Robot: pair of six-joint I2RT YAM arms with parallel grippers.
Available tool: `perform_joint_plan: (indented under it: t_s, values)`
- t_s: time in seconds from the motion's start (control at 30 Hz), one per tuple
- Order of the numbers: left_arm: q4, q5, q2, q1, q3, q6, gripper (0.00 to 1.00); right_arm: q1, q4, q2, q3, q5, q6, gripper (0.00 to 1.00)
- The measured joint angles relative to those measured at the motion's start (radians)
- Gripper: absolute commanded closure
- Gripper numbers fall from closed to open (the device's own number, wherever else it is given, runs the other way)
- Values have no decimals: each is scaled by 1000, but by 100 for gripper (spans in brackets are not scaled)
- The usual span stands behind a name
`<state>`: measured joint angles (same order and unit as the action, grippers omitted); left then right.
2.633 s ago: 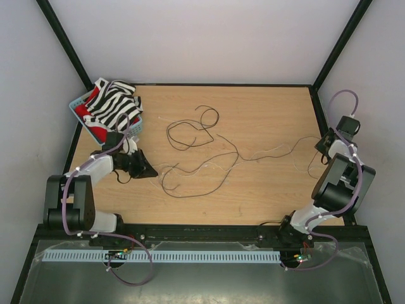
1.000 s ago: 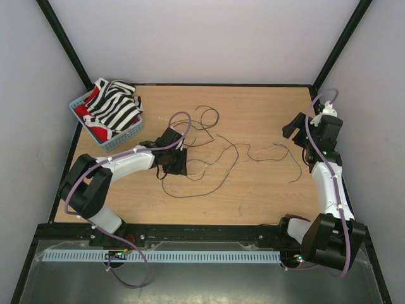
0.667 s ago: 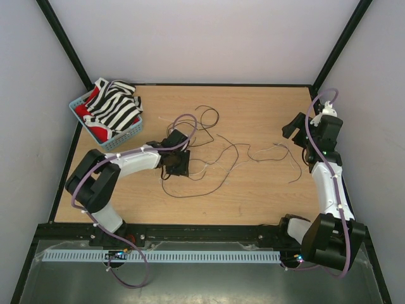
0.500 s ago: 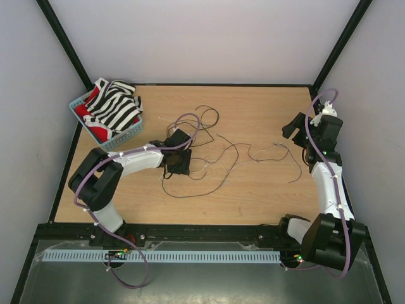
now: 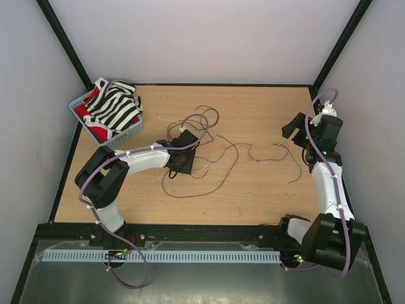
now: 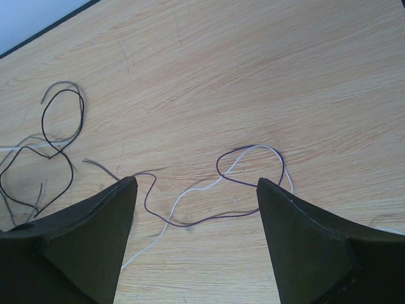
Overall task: Zip-tie the wires
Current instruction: Straighten the cable at the center of the board.
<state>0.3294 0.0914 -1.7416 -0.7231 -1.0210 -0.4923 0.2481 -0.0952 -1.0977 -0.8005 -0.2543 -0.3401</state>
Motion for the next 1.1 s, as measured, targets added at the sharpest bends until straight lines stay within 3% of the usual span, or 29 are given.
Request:
perform_joint_plan:
  t_s: [0.4, 0.63, 0.83, 0.87, 0.93, 1.0, 1.1]
  values:
    - [8, 33, -22, -18, -21, 36, 100, 0, 0, 0, 0, -16, 0, 14]
    - [-18, 60, 24, -21, 37, 42, 100, 0, 1, 0, 0, -37, -3, 18]
    - [54, 78, 145, 37, 132, 61, 100, -30, 14, 0, 14, -65, -24, 18]
    - [66, 78, 174, 53, 146, 63, 98, -51, 15, 0, 16, -66, -27, 18]
    - [84, 76, 240, 87, 167, 66, 80, -105, 16, 0, 16, -62, -31, 17]
    - [97, 76, 299, 112, 171, 72, 69, -154, 16, 0, 16, -55, -35, 16]
    - [108, 72, 341, 120, 145, 89, 61, -200, 20, -2, 16, -48, -42, 14]
